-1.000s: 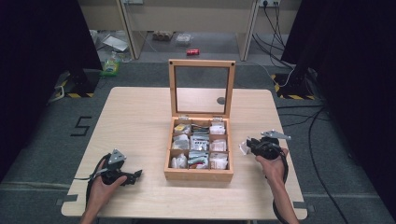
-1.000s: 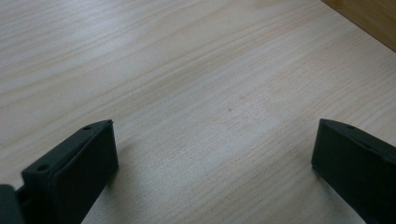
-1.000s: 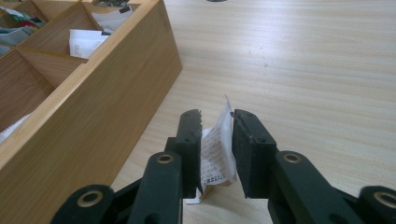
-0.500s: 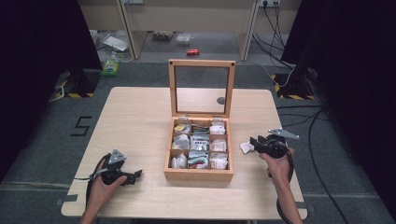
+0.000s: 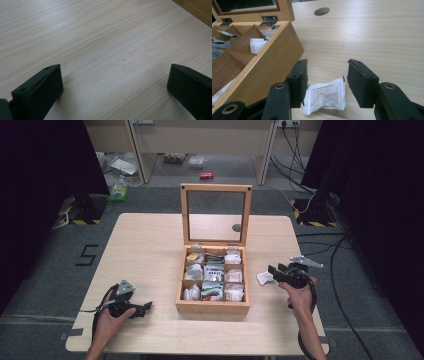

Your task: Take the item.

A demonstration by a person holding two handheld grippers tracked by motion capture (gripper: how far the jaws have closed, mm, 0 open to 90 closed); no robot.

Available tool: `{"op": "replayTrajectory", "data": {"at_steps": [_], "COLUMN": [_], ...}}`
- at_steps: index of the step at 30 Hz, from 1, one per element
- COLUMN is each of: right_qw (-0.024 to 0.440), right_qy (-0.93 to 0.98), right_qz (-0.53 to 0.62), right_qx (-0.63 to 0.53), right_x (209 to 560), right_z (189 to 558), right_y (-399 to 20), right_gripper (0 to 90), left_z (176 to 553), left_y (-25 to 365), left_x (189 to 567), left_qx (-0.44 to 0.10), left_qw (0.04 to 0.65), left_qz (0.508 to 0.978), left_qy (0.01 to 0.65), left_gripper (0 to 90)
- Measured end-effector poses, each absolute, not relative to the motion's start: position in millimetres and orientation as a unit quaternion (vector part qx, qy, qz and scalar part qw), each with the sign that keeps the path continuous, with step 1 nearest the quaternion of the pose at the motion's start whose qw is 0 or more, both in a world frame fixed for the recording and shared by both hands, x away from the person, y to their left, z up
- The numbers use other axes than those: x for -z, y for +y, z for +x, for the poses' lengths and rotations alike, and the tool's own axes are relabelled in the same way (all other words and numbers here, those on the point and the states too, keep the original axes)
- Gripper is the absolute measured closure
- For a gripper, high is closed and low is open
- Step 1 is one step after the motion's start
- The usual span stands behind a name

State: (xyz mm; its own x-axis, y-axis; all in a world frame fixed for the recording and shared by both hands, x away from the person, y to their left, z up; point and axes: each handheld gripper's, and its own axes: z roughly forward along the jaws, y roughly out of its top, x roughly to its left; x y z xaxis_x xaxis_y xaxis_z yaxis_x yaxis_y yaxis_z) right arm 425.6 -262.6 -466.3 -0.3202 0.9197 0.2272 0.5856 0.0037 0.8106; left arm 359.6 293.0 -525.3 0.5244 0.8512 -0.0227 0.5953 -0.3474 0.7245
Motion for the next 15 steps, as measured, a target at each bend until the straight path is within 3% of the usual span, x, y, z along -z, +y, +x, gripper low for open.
{"op": "replayTrajectory", "data": {"at_steps": [15], "right_qw": [0.185], "right_qy": [0.686], "right_qz": [0.544], "right_qx": [-0.447], "right_x": [460.4], "right_z": [424.2], "right_y": [-255.6], "right_gripper": [41.5], "left_z": [360.1], "left_y": [293.0], "left_x": [525.3], "left_qx": [-0.183], "left_qw": [0.349], "left_qz": [0.800], "left_qy": [0.452], "left_gripper": [0.0]}}
